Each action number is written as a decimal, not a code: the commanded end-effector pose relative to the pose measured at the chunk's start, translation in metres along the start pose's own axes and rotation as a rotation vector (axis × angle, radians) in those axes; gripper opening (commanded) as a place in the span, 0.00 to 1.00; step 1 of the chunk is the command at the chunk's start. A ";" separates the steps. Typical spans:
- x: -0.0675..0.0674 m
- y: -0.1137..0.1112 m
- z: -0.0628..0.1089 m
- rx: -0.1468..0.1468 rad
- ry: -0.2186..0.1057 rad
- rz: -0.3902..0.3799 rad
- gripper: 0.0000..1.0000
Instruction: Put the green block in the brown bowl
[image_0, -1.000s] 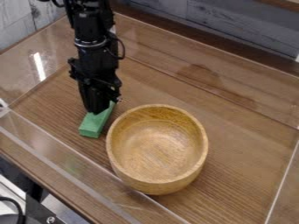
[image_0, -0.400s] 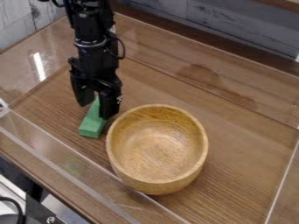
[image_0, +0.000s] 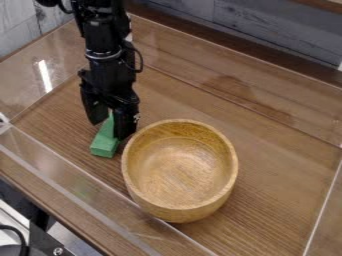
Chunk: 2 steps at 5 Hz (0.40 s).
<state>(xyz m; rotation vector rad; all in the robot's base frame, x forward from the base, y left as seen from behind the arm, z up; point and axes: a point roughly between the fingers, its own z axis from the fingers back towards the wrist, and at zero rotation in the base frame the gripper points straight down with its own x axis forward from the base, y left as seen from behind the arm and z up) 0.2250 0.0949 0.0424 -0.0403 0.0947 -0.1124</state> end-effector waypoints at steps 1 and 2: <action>0.001 0.005 0.006 0.022 -0.034 0.009 1.00; 0.001 0.006 0.002 0.020 -0.030 0.008 1.00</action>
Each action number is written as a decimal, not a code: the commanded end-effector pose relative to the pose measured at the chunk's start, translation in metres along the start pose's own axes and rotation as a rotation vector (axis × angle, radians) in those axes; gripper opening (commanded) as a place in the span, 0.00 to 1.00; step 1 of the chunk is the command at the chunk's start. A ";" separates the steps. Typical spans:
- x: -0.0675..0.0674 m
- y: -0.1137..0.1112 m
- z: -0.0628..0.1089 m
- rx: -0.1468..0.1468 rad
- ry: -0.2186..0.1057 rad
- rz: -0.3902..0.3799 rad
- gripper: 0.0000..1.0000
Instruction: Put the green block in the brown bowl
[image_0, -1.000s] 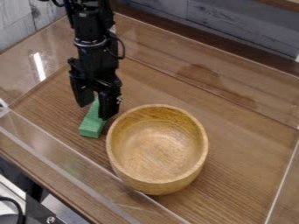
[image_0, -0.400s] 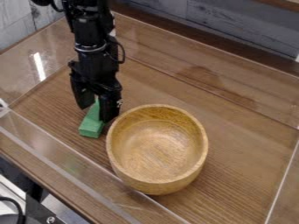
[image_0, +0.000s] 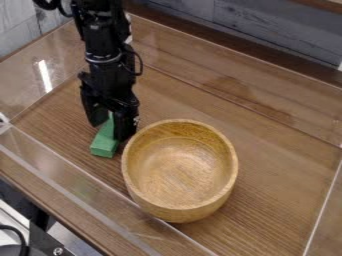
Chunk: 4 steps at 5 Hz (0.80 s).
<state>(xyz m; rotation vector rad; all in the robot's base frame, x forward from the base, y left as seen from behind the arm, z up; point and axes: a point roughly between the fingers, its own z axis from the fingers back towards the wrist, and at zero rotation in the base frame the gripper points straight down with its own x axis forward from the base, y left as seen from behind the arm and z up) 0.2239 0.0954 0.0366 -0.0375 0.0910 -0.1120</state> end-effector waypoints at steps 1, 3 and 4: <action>0.002 0.006 0.003 0.015 -0.024 0.006 1.00; 0.004 0.006 -0.004 0.009 -0.021 0.001 1.00; 0.005 0.007 -0.007 0.006 -0.021 0.000 1.00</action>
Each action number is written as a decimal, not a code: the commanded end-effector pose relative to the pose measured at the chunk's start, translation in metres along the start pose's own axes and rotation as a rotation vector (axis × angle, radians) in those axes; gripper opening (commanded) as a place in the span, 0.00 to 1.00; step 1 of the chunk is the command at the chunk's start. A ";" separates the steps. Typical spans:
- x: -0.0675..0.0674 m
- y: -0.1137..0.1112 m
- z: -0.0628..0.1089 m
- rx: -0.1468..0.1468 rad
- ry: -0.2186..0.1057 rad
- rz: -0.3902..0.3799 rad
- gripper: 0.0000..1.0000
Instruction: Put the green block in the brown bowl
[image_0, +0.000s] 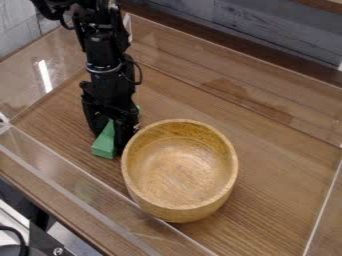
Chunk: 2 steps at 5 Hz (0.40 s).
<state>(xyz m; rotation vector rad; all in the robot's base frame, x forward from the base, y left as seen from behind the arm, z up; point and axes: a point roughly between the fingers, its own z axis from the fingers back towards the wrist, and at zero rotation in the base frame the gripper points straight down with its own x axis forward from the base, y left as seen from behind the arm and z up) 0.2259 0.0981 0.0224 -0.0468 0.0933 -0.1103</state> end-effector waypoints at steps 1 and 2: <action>0.002 0.002 0.009 0.014 -0.023 0.005 0.00; 0.001 0.000 0.015 0.014 -0.022 0.018 0.00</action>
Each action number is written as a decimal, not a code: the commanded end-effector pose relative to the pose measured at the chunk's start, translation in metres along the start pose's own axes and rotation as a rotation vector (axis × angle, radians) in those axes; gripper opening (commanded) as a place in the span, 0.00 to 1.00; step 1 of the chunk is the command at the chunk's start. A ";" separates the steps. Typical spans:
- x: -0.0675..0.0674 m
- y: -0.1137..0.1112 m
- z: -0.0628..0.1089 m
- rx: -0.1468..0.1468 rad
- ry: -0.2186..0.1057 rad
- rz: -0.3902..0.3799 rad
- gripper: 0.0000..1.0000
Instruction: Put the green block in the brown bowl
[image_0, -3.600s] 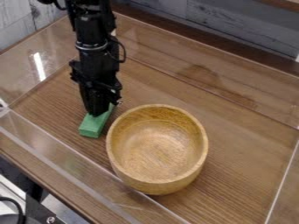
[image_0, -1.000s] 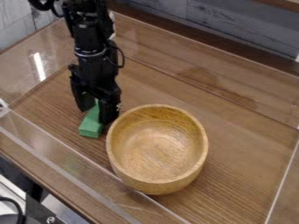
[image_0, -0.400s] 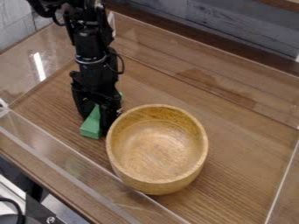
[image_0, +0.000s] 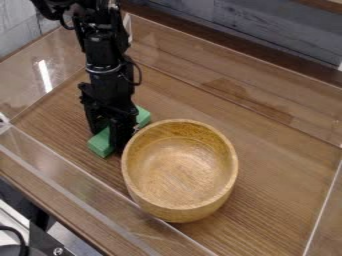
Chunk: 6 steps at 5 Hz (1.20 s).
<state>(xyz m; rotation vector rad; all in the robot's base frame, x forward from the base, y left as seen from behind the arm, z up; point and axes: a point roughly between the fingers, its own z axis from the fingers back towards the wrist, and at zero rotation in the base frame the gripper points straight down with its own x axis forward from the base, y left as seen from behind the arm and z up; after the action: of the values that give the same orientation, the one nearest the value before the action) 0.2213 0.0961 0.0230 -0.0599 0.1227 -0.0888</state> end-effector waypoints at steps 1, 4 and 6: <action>0.004 0.000 0.022 0.030 -0.049 0.009 0.00; 0.001 -0.009 0.047 0.031 -0.052 0.056 0.00; -0.003 -0.020 0.075 0.032 -0.058 0.110 0.00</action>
<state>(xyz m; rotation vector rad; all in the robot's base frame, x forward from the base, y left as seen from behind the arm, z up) 0.2179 0.0789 0.0845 -0.0441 0.1227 0.0282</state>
